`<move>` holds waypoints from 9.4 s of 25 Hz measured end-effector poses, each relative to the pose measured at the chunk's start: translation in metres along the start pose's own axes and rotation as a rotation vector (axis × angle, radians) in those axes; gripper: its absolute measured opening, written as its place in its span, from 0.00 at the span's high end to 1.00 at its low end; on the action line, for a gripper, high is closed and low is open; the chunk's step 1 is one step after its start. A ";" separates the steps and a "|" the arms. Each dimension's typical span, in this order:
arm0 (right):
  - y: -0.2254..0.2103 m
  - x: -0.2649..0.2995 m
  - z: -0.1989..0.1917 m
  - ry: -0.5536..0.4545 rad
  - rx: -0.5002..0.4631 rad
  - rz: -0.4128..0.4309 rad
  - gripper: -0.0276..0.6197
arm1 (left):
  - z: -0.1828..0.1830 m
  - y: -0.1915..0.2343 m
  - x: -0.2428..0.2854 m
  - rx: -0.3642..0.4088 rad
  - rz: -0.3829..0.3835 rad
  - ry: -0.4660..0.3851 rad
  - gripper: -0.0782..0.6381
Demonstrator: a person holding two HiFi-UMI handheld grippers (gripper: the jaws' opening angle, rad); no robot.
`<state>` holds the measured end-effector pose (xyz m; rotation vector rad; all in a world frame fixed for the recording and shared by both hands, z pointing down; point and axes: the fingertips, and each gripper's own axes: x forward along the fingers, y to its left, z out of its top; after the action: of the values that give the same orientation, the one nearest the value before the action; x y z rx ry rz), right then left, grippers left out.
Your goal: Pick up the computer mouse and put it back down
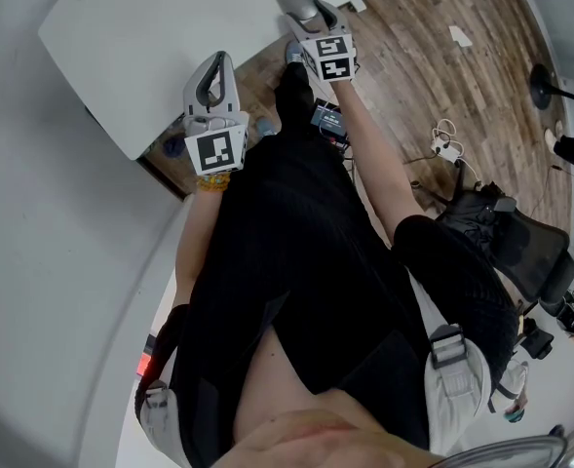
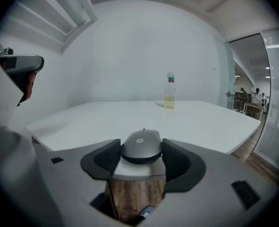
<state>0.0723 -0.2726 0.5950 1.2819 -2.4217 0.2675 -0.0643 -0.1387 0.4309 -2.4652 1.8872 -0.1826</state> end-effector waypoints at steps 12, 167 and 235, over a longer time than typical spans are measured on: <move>0.002 -0.006 0.020 -0.045 0.006 0.008 0.52 | 0.002 0.003 -0.003 -0.003 0.016 -0.019 0.87; 0.126 0.003 0.050 -0.032 -0.090 0.251 0.52 | 0.020 0.085 -0.047 -0.040 0.254 -0.120 0.87; 0.127 0.023 -0.018 0.191 -0.120 0.243 0.52 | 0.009 0.085 -0.043 -0.053 0.232 -0.109 0.87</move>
<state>-0.0394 -0.2123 0.6219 0.8693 -2.3869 0.2913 -0.1562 -0.1197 0.4102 -2.2107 2.1337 0.0081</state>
